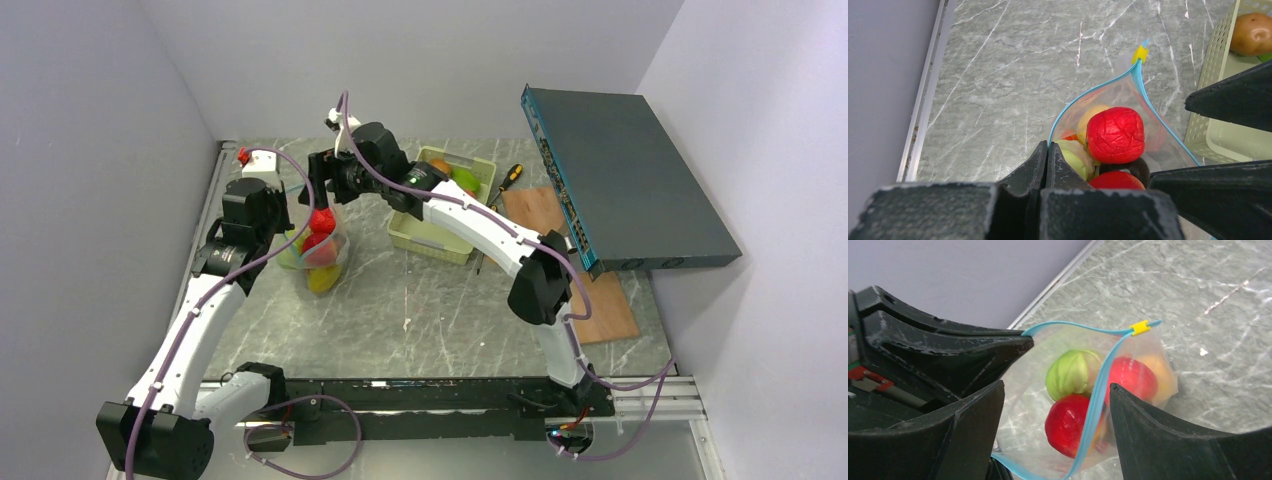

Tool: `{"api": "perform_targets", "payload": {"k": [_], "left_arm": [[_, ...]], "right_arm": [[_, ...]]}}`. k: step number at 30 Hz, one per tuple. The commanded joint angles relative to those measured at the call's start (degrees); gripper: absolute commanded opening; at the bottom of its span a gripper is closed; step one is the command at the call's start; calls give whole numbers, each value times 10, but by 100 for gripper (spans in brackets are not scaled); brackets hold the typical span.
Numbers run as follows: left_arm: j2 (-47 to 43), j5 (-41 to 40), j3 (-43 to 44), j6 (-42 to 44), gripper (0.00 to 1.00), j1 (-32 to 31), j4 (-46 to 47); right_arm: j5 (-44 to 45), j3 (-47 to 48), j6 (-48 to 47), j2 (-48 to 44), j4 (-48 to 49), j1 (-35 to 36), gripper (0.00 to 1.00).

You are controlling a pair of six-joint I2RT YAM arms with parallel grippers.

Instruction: Place the food in the zip-top bag and seal the zipper

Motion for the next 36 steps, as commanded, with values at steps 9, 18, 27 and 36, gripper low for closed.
{"api": "perform_targets", "payload": {"k": [9, 18, 27, 36], "left_arm": [[-10, 3, -3, 2, 0, -1, 29], [0, 73, -4, 13, 0, -9, 36], [-4, 182, -9, 36, 0, -43, 57], [25, 291, 3, 51, 0, -100, 50]], "right_arm": [[16, -94, 17, -80, -17, -12, 70], [-40, -182, 87, -111, 71, -6, 52], [-33, -296, 165, -192, 105, -6, 18], [-30, -434, 297, -269, 191, -3, 2]]}}
